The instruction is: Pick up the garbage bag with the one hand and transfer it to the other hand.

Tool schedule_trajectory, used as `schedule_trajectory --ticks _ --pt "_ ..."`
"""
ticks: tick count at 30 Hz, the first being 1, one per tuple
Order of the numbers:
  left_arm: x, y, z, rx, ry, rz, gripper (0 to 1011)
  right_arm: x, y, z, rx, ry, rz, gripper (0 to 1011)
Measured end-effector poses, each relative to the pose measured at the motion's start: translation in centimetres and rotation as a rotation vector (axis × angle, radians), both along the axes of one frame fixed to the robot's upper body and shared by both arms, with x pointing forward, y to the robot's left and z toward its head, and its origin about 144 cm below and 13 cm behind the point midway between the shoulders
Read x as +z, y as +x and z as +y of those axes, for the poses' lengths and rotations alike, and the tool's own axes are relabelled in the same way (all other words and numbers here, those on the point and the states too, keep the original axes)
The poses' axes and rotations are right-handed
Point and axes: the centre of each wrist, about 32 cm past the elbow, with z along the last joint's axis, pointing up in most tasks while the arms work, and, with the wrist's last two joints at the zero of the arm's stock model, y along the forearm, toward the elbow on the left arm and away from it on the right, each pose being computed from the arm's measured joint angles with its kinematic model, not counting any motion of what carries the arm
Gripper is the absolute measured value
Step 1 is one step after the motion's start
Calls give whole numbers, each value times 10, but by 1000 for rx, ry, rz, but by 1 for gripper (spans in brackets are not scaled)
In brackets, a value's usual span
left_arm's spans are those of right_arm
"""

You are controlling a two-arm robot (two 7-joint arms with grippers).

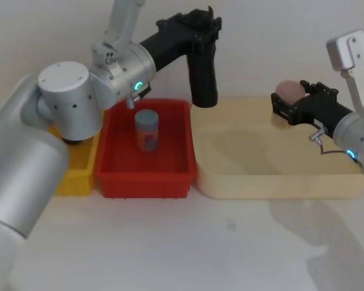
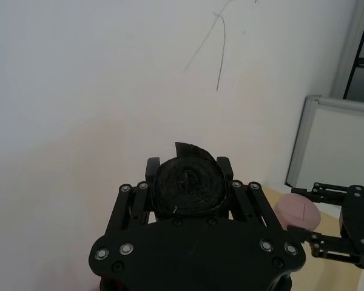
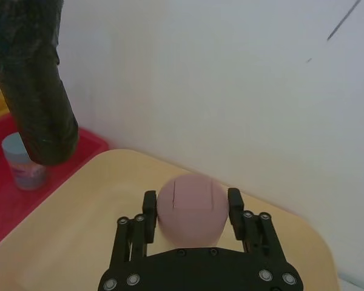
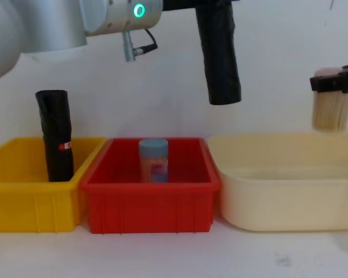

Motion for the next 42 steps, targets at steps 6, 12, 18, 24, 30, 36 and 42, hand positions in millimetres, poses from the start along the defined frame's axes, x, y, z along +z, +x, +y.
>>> schedule_trajectory --ticks 6,12,18,24,30,36,42 --pt "-4 6 -10 -7 10 10 532 -5 6 -4 -3 2 16 844" --pt "-6 10 -16 -12 17 15 532 -8 9 -6 -4 3 24 1002" --pt "-7 12 -20 -14 21 18 532 -8 8 -6 16 12 26 1001" --pt "-8 14 -23 -17 24 21 532 -8 5 -3 62 34 29 1001" --pt "-8 14 -24 -18 25 21 532 -8 4 3 143 76 39 1001" --pt "-8 15 -25 -18 27 22 532 -8 4 11 215 117 49 1001" --pt "-8 15 -26 -19 28 22 532 -6 9 22 284 168 58 1001"
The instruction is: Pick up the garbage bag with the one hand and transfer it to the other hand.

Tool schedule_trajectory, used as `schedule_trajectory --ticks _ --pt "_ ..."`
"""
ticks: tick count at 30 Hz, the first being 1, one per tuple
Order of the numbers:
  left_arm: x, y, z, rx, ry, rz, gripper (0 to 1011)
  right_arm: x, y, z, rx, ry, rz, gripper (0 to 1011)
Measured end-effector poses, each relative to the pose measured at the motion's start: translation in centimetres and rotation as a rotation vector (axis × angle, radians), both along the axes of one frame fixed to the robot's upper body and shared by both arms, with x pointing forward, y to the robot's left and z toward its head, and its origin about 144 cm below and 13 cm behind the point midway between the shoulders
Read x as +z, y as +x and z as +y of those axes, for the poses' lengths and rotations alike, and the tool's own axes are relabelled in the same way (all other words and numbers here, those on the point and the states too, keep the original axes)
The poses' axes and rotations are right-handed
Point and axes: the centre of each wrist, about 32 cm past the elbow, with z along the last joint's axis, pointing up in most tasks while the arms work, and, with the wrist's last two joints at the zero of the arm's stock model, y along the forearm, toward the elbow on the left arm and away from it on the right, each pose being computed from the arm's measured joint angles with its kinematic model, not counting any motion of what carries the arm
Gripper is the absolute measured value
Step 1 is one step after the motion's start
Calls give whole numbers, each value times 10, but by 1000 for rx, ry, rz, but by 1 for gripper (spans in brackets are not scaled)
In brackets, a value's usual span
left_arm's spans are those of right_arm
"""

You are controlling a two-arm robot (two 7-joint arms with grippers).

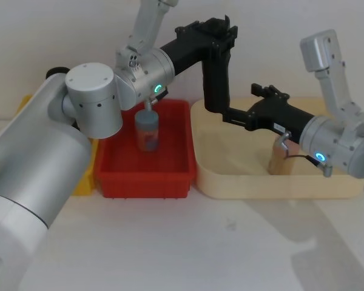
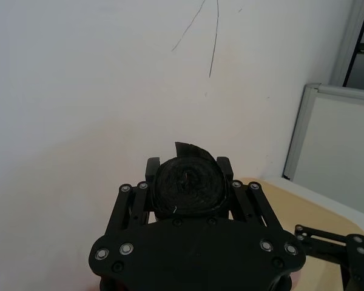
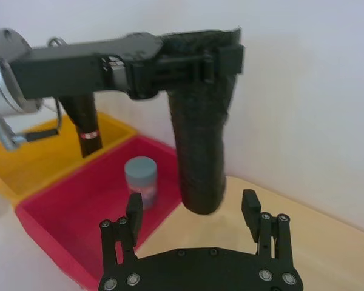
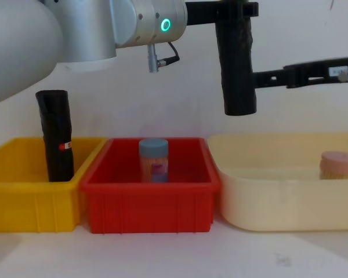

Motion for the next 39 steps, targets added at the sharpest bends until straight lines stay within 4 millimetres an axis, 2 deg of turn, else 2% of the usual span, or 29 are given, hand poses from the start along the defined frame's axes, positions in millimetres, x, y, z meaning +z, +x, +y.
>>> schedule_trajectory --ticks 11,39 --pt "0 0 0 0 1 0 532 4 11 16 8 27 4 1001" --pt "0 0 -1 0 1 1 532 6 48 44 -82 -68 -2 1001"
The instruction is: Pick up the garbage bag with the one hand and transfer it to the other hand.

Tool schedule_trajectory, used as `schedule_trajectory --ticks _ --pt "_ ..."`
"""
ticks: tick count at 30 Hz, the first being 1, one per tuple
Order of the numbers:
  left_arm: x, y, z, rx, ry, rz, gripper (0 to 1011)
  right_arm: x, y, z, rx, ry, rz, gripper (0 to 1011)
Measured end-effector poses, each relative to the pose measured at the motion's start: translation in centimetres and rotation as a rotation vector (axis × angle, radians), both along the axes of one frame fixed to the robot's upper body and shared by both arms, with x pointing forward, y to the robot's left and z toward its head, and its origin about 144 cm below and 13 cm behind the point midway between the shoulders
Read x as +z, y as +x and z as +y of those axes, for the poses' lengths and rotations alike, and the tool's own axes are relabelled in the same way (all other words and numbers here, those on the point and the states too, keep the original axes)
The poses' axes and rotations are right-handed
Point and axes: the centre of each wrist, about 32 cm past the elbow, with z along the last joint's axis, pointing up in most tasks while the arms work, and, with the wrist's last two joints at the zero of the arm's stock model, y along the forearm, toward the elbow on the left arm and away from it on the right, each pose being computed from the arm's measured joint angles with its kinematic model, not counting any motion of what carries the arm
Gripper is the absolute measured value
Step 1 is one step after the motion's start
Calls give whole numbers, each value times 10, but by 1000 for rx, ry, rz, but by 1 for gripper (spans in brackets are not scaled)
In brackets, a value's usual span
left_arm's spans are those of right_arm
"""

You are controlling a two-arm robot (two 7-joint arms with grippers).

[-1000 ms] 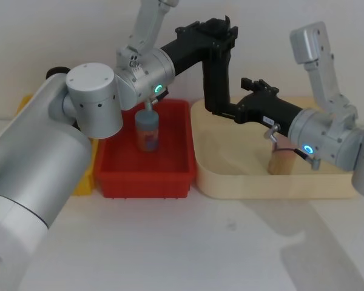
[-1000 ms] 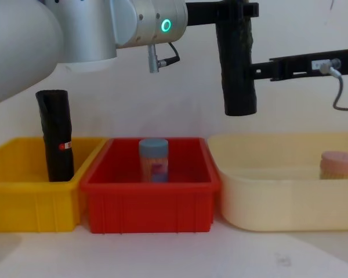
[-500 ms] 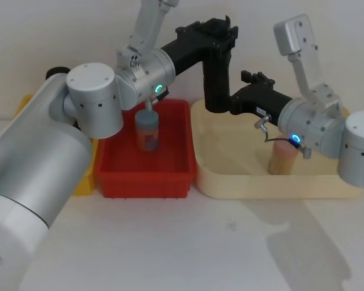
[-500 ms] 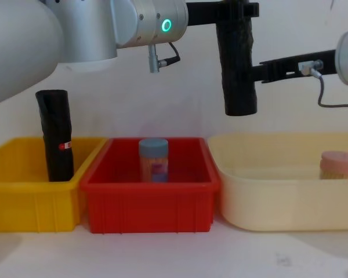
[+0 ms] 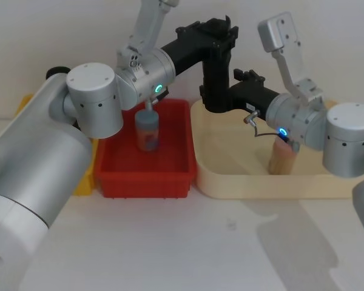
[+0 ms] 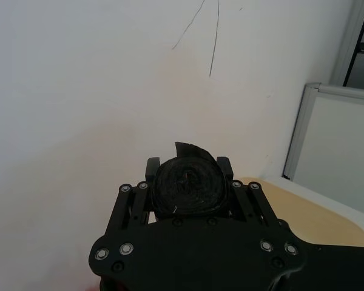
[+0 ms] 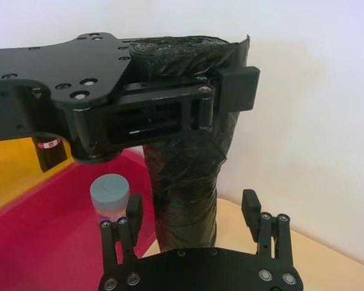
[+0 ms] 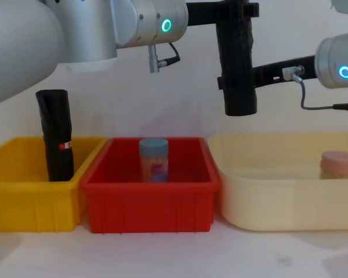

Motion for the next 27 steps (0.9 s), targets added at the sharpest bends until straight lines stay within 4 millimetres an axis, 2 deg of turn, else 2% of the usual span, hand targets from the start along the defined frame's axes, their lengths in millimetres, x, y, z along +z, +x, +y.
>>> schedule_trajectory --ticks 3,9,13,14,17,19,20,21,27 --pt "0 0 0 0 0 0 532 0 2 1 -1 -2 0 998" --pt "0 0 0 0 0 0 532 -1 5 3 -3 -6 3 888" --pt "0 0 0 0 0 0 532 -1 6 5 -4 -8 2 790" --pt "0 0 0 0 0 0 532 -1 7 5 -4 -9 2 737" --pt "0 0 0 0 0 0 532 -1 7 5 -3 -9 3 683" --pt "0 0 0 0 0 0 532 -1 8 6 -4 -10 3 572" --pt "0 0 0 0 0 0 532 -1 8 6 -4 -10 3 572" --pt "0 0 0 0 0 0 532 -1 8 6 -4 -10 3 516" --pt "0 0 0 0 0 0 532 -1 9 6 -5 -11 3 476"
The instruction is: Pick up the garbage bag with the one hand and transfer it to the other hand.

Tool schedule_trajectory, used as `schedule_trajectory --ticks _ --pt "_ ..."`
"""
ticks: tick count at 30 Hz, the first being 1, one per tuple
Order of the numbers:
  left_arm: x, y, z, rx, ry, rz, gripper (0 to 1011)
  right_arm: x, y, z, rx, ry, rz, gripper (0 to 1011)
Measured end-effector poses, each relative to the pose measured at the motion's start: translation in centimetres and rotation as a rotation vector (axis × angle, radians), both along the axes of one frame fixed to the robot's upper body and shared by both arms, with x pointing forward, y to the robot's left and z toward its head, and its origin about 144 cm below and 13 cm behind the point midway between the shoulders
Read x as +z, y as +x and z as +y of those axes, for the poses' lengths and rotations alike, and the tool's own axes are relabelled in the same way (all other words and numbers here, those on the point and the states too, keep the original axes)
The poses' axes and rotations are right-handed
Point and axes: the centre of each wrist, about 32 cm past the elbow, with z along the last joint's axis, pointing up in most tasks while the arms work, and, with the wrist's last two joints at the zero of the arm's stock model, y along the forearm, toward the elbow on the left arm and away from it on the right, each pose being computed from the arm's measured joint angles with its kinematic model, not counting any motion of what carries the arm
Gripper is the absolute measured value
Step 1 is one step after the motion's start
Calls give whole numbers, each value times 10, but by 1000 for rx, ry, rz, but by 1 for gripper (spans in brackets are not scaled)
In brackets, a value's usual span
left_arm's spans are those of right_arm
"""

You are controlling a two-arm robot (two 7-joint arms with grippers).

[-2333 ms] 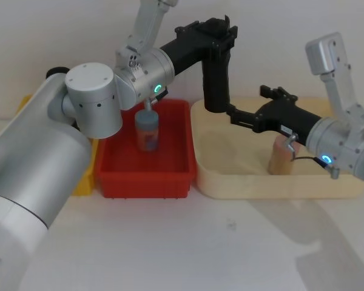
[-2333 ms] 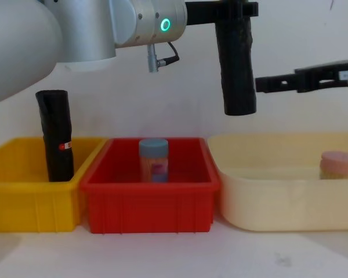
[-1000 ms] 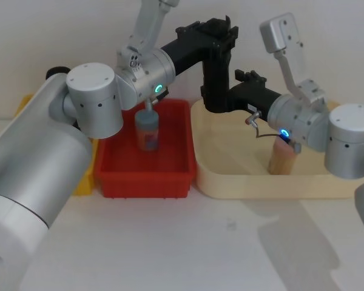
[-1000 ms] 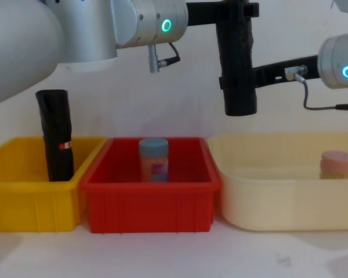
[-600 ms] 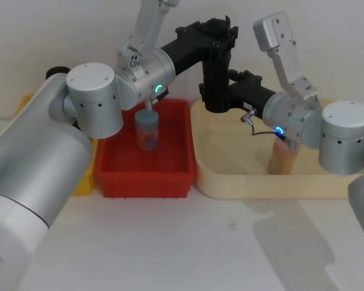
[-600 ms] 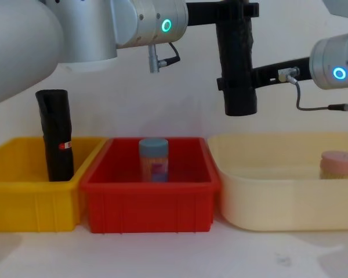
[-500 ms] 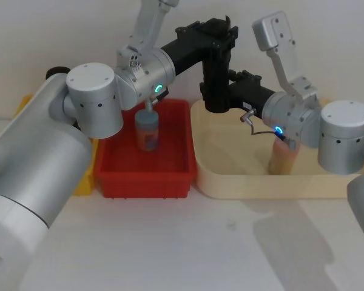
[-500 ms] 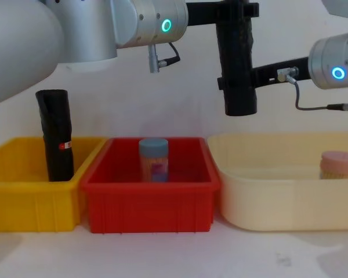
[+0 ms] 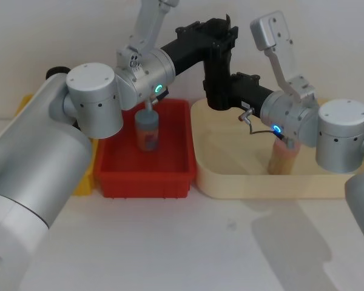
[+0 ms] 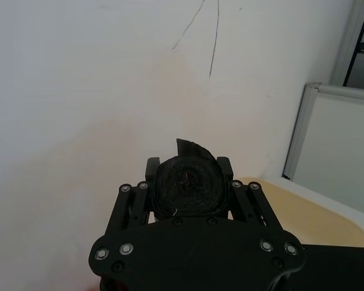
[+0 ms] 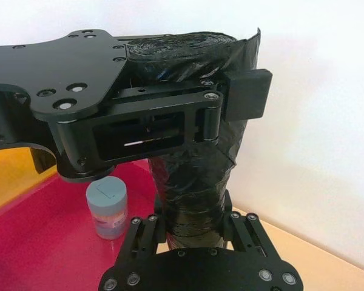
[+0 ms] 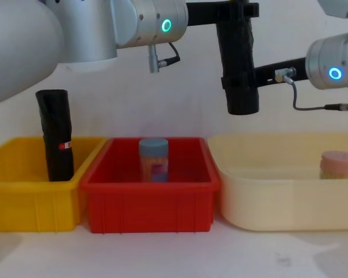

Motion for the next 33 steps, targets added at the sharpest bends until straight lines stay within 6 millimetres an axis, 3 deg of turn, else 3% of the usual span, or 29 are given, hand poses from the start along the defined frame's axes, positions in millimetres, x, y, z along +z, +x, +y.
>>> schedule_trajectory --ticks 14,30,33 --pt "0 0 0 0 0 0 534 0 1 0 -1 -2 1 476" --pt "0 0 0 0 0 0 980 1 1 -6 -34 -1 -8 476" --pt "0 0 0 0 0 0 1001 2 1 -12 -60 2 -14 476"
